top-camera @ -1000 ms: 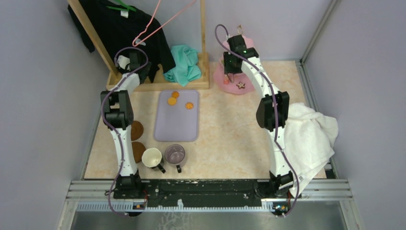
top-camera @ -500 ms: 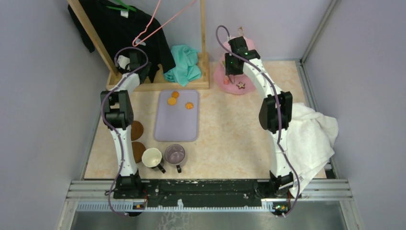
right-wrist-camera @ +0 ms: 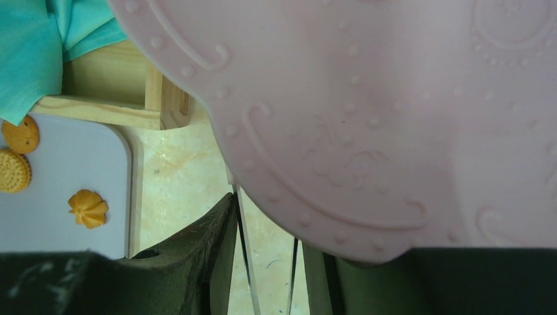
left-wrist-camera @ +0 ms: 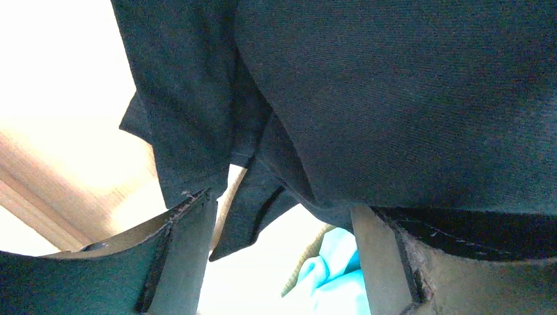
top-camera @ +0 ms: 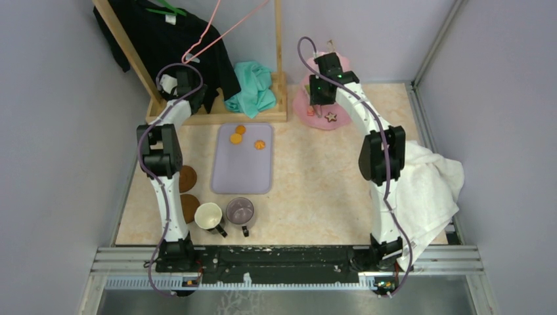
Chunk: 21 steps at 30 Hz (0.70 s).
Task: Serve the afternoon tea
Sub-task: Place the desert on the desert table.
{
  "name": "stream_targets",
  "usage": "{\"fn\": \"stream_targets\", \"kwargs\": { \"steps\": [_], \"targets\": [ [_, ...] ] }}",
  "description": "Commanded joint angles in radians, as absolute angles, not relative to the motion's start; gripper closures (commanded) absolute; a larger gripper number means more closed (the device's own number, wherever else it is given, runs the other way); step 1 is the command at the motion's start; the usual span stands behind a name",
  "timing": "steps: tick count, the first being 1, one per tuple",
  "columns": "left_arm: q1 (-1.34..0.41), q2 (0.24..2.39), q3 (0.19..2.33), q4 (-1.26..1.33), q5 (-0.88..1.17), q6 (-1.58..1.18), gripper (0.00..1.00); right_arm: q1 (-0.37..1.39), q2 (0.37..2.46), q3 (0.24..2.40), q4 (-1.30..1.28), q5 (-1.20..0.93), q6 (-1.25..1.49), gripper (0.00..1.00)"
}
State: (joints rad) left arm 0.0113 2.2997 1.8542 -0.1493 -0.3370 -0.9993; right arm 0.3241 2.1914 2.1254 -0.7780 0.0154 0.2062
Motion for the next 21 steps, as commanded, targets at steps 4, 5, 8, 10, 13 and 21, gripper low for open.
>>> {"fn": "stream_targets", "kwargs": {
  "steps": [4,5,8,10,13,21],
  "targets": [
    [0.011,2.235,1.836,-0.132,-0.353,-0.981,0.2,0.324,2.079,2.1,-0.705,-0.013,0.209,0.63],
    [0.01,2.234,1.836,-0.131,-0.354,-0.98,0.2,0.325,2.072,2.091,-0.698,-0.014,0.209,0.63],
    [0.01,2.229,1.837,-0.127,-0.355,-0.977,0.2,0.325,2.055,2.071,-0.676,-0.017,0.207,0.63],
    [0.01,2.228,1.837,-0.126,-0.356,-0.974,0.2,0.326,2.047,2.067,-0.67,-0.017,0.206,0.63],
    [0.01,2.226,1.839,-0.124,-0.357,-0.97,0.21,0.328,2.031,2.053,-0.654,-0.017,0.204,0.64],
    [0.009,2.228,1.845,-0.124,-0.355,-0.969,0.2,0.33,2.033,2.058,-0.663,-0.004,0.198,0.64]
  ]
}}
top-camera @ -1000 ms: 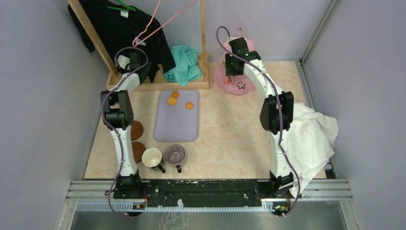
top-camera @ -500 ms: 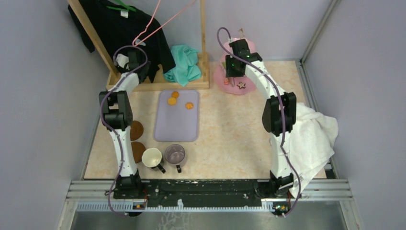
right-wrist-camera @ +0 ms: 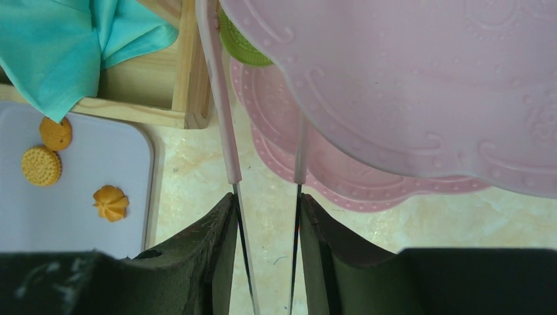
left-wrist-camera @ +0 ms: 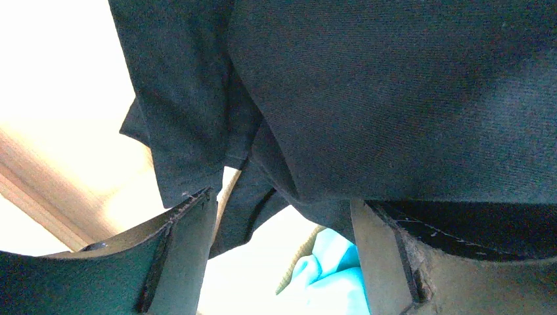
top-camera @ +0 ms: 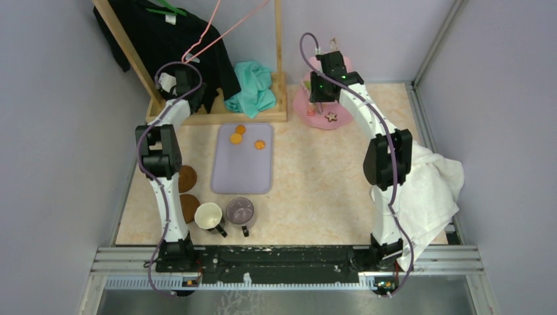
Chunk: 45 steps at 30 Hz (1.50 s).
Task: Serve the afternoon tea
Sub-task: Place the desert on the desert table.
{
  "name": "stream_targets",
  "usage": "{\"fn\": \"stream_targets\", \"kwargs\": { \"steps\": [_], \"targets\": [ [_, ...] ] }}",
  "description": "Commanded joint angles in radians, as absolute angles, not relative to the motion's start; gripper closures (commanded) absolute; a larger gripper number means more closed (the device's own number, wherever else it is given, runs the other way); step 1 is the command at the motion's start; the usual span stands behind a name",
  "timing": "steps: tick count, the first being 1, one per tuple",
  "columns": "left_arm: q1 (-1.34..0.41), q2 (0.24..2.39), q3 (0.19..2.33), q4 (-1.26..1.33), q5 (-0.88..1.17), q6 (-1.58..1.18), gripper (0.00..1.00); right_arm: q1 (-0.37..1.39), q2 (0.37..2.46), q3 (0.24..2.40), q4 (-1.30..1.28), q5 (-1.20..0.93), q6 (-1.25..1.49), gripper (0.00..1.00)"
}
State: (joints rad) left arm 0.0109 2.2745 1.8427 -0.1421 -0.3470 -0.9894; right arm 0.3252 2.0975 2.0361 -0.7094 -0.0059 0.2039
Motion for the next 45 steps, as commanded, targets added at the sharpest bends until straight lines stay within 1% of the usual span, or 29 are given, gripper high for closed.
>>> {"fn": "stream_targets", "kwargs": {
  "steps": [1,10,18,22,30,45],
  "targets": [
    [0.01,2.228,1.846,-0.123,-0.356,-0.969,0.2,0.33,2.039,2.061,-0.668,-0.001,0.199,0.64],
    [0.01,2.233,1.848,-0.121,-0.355,-0.963,0.2,0.325,2.075,2.05,-0.622,0.045,0.202,0.63],
    [0.01,2.243,1.85,-0.121,-0.354,-0.957,0.21,0.307,2.184,2.189,-0.698,0.049,0.221,0.6],
    [0.013,2.245,1.85,-0.122,-0.357,-0.95,0.21,0.304,2.203,2.201,-0.7,0.052,0.231,0.58],
    [0.015,2.257,1.856,-0.121,-0.355,-0.952,0.2,0.302,2.186,2.188,-0.677,0.049,0.233,0.61],
    [0.017,2.273,1.881,-0.125,-0.351,-0.946,0.2,0.302,2.103,2.123,-0.601,0.048,0.255,0.62]
  ]
}}
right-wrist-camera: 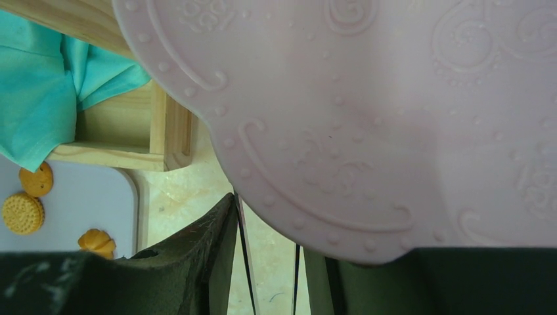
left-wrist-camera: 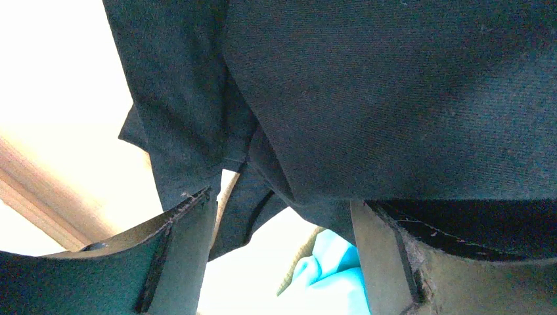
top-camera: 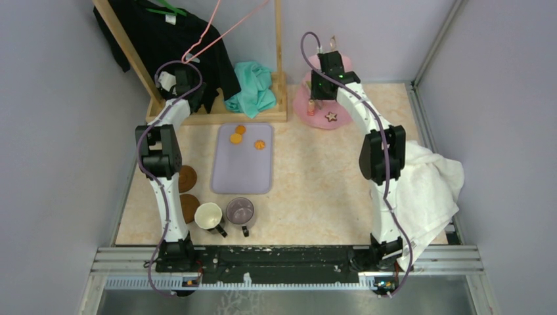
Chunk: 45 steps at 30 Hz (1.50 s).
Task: Serve the afternoon tea
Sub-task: Place the desert on the desert table.
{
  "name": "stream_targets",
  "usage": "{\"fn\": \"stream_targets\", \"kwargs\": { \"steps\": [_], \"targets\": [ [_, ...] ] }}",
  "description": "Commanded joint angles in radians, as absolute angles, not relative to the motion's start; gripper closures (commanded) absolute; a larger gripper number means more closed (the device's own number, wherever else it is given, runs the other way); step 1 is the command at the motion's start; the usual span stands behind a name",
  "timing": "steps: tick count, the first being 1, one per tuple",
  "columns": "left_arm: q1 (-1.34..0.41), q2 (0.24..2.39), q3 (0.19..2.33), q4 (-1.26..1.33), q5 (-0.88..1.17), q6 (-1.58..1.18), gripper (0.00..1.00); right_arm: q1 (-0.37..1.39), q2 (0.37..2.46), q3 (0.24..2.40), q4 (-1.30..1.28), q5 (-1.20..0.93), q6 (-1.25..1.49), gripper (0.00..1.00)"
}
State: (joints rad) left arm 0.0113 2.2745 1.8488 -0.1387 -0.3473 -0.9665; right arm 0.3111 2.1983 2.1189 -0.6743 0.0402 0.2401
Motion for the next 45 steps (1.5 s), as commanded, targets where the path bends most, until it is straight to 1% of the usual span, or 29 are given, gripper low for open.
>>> {"fn": "stream_targets", "kwargs": {
  "steps": [1,17,36,45],
  "targets": [
    [0.017,2.273,1.881,-0.124,-0.351,-0.946,0.2,0.301,2.102,2.122,-0.602,0.046,0.256,0.62],
    [0.016,2.268,1.88,-0.124,-0.351,-0.946,0.2,0.302,2.056,2.065,-0.564,0.063,0.258,0.62],
    [0.016,2.27,1.891,-0.119,-0.348,-0.938,0.2,0.302,1.944,1.877,-0.406,0.103,0.283,0.61],
    [0.015,2.275,1.903,-0.121,-0.345,-0.935,0.2,0.301,1.942,1.853,-0.395,0.092,0.291,0.6]
  ]
}}
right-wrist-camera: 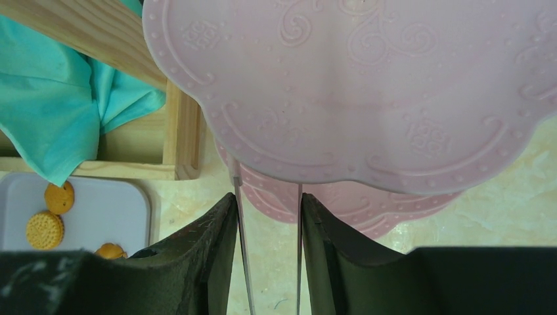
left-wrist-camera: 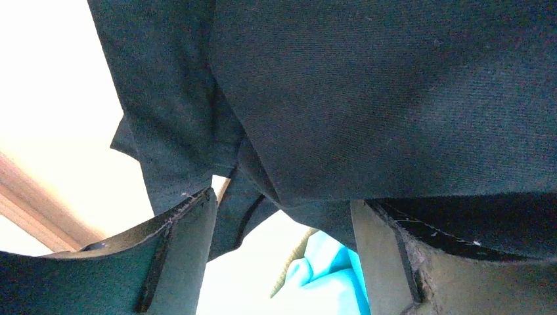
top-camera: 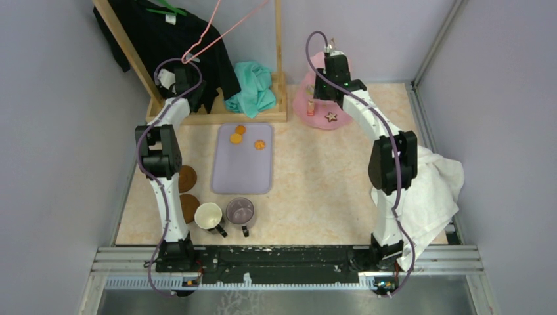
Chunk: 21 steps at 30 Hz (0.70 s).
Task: Serve the afternoon tea
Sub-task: Place the desert on the desert table.
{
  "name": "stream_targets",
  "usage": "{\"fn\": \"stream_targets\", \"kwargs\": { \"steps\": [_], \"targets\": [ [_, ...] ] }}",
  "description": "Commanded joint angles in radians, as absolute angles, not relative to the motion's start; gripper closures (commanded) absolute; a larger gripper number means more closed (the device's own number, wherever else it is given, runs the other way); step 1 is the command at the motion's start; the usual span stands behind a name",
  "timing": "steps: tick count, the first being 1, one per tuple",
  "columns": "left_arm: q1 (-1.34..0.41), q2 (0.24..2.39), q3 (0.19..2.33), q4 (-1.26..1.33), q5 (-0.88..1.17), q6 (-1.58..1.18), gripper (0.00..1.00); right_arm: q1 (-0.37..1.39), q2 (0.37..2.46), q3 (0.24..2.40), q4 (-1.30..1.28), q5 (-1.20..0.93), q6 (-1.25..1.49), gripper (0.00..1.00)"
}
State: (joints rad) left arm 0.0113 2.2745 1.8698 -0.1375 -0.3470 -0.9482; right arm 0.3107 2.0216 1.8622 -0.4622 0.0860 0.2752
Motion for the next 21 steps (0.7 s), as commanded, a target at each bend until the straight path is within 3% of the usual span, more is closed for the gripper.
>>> {"fn": "stream_targets", "kwargs": {
  "steps": [1,21],
  "targets": [
    [0.016,2.274,1.904,-0.12,-0.345,-0.935,0.2,0.301,1.944,1.851,-0.398,0.091,0.291,0.6],
    [0.015,2.256,1.892,-0.12,-0.345,-0.933,0.2,0.311,1.879,1.755,-0.372,0.08,0.301,0.6]
  ]
}}
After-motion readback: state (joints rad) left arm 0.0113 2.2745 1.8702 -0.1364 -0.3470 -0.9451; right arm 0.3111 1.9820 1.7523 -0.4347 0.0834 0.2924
